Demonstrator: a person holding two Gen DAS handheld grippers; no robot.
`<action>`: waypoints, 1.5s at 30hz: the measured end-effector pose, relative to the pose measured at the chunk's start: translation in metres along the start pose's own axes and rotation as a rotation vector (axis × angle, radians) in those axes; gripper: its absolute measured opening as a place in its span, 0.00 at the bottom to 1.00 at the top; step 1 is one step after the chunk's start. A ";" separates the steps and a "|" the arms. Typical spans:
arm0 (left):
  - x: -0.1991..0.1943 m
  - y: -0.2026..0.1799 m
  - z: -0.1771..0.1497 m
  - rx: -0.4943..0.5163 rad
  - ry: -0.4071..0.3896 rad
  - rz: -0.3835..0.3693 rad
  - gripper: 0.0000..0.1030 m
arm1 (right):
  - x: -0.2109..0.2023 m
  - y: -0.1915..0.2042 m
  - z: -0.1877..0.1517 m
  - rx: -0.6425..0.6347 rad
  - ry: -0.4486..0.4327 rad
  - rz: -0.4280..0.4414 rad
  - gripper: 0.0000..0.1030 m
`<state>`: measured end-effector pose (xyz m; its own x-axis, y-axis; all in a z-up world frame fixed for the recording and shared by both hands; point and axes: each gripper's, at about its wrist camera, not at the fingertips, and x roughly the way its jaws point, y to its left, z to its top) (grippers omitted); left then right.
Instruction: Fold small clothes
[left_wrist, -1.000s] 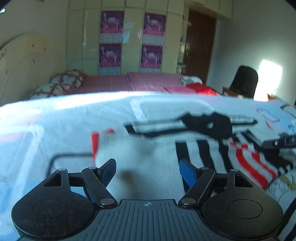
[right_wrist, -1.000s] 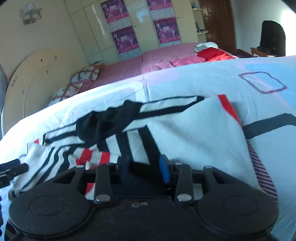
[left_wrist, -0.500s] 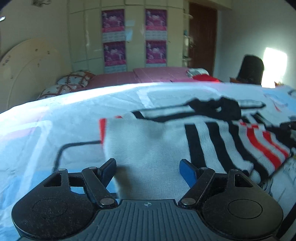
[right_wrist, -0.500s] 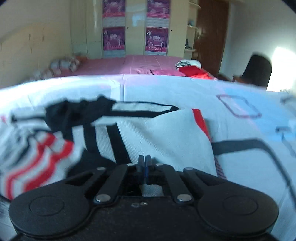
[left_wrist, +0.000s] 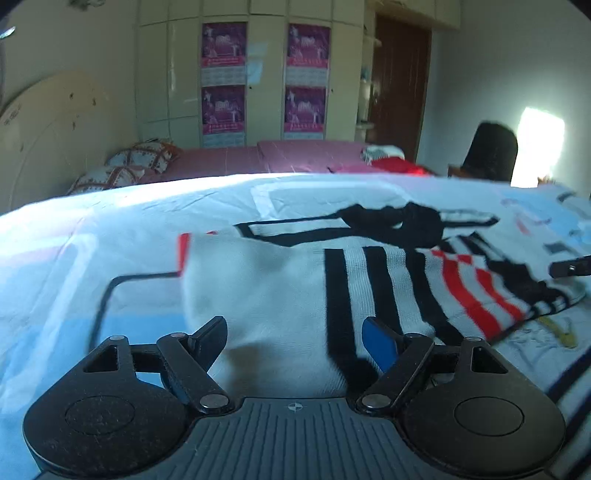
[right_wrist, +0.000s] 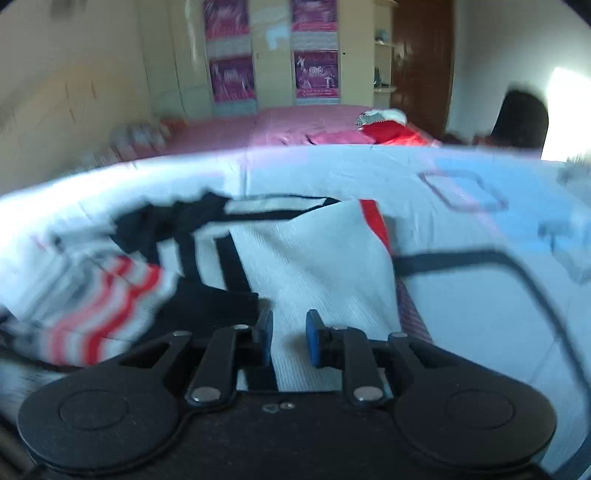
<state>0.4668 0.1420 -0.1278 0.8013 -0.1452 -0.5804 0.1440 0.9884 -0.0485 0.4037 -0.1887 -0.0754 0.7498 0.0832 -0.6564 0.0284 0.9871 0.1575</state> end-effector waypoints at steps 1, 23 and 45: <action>-0.009 0.007 -0.005 -0.028 0.004 0.004 0.77 | -0.012 -0.014 -0.004 0.057 0.001 0.035 0.20; -0.106 -0.003 -0.087 -0.170 0.047 0.031 0.63 | -0.099 -0.069 -0.090 0.206 0.066 0.187 0.37; 0.000 0.030 -0.027 -0.076 0.048 0.132 0.63 | 0.019 -0.004 -0.012 0.246 0.057 0.242 0.06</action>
<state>0.4549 0.1729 -0.1514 0.7815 -0.0134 -0.6238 -0.0062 0.9996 -0.0292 0.4095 -0.1899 -0.0975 0.7166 0.3252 -0.6170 0.0178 0.8758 0.4823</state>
